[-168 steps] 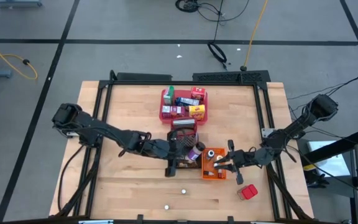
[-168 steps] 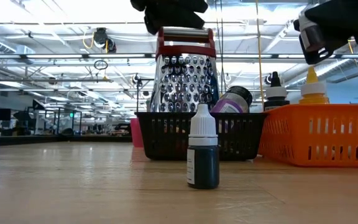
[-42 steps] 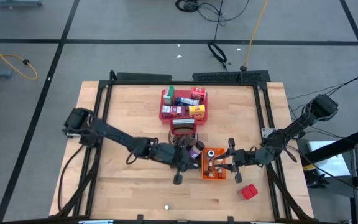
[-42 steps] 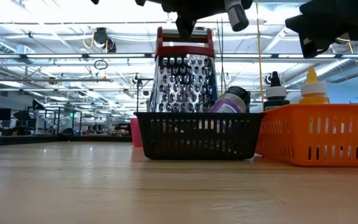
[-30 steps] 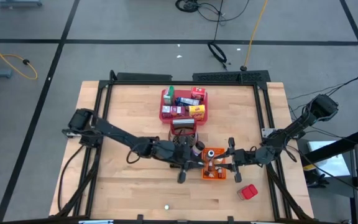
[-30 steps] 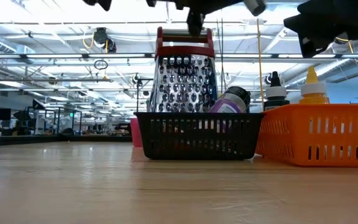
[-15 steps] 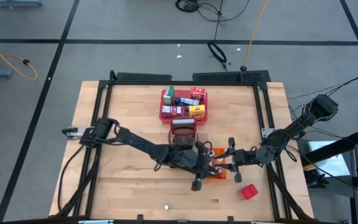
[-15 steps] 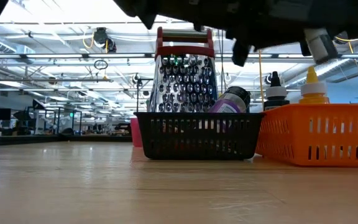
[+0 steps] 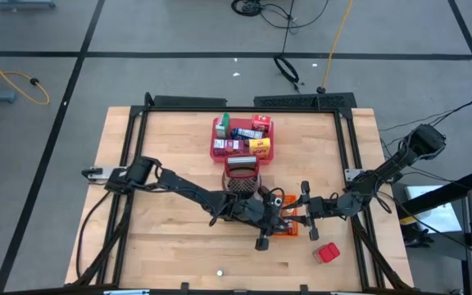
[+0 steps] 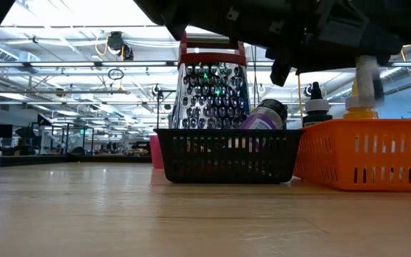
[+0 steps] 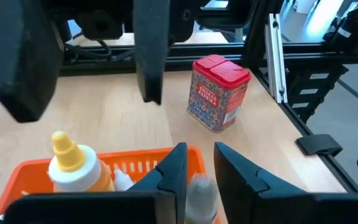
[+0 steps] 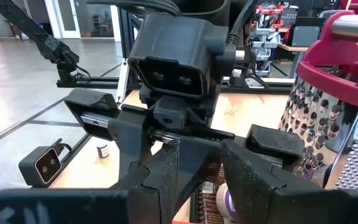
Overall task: Pick & Place Kitchen Items
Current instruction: Put the green food coloring bottle into the orange bin, then put the red seasoning can into the black bin
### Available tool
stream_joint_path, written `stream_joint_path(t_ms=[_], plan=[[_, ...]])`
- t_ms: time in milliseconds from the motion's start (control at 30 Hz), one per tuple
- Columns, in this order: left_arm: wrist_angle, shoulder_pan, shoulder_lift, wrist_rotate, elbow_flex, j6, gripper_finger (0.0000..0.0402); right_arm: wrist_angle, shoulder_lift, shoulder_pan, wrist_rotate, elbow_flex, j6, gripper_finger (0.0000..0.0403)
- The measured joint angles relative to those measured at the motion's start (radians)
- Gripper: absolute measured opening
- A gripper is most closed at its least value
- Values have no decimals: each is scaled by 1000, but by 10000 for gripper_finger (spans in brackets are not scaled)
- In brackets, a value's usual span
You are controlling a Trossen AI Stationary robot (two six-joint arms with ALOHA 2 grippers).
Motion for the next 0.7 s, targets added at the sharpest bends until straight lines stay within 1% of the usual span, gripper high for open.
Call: stream_joint_path(t_ms=[233,500,700], plan=[[-1,1,0,0,0,1,84,0,0,0,0,0,0,114],[-28,1,-18,0,0,47,85,0,0,7,-1,0,-7,114],[-68,0,-37,0,-2,48,85,-41,-38,90,-12,0,-58,114]])
